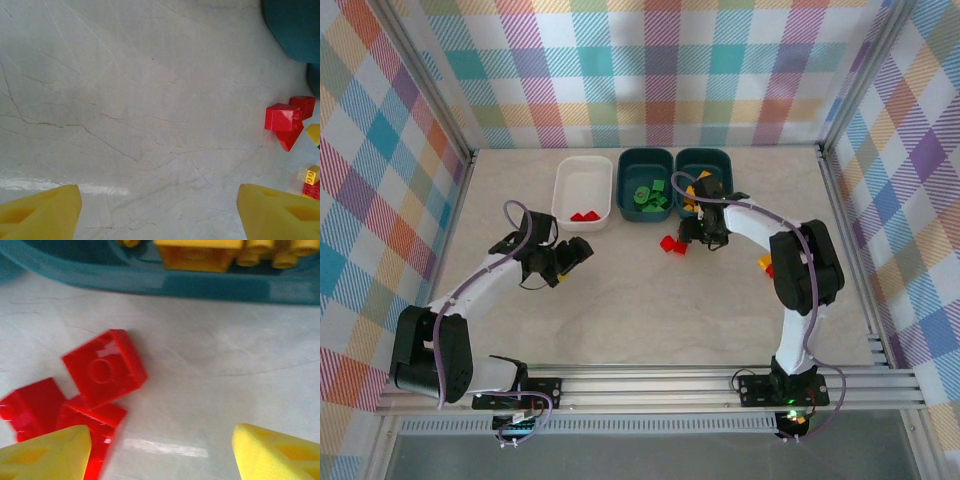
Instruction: Sort the legos into containers by color
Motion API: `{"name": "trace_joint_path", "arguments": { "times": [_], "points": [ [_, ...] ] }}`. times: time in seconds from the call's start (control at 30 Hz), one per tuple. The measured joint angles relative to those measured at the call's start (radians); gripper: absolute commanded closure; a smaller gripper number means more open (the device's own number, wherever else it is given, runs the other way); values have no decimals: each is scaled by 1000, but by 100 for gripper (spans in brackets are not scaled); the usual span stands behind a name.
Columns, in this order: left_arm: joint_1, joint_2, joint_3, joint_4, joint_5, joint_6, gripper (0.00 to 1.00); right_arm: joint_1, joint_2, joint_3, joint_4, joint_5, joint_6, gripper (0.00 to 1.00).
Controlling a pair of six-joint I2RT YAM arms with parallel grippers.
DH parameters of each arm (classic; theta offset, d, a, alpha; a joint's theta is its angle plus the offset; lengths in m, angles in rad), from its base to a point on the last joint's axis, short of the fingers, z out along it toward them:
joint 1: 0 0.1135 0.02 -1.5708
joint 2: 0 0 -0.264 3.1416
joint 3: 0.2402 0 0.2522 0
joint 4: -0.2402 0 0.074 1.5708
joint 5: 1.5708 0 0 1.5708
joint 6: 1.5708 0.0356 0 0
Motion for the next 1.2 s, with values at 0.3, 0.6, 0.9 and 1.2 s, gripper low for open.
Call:
{"name": "trace_joint_path", "arguments": {
  "times": [0.3,0.6,0.9,1.2],
  "points": [
    [0,11,0,0,1,0,19,59,0,-5,31,-8,60,28],
    [0,48,0,8,16,-1,19,54,-76,-132,8,131,42,28],
    [0,59,0,7,27,-4,19,48,-160,-153,-39,165,13,31],
    [-1,59,0,7,26,-4,19,48,-128,-89,1,7,-64,29]
  ]
}}
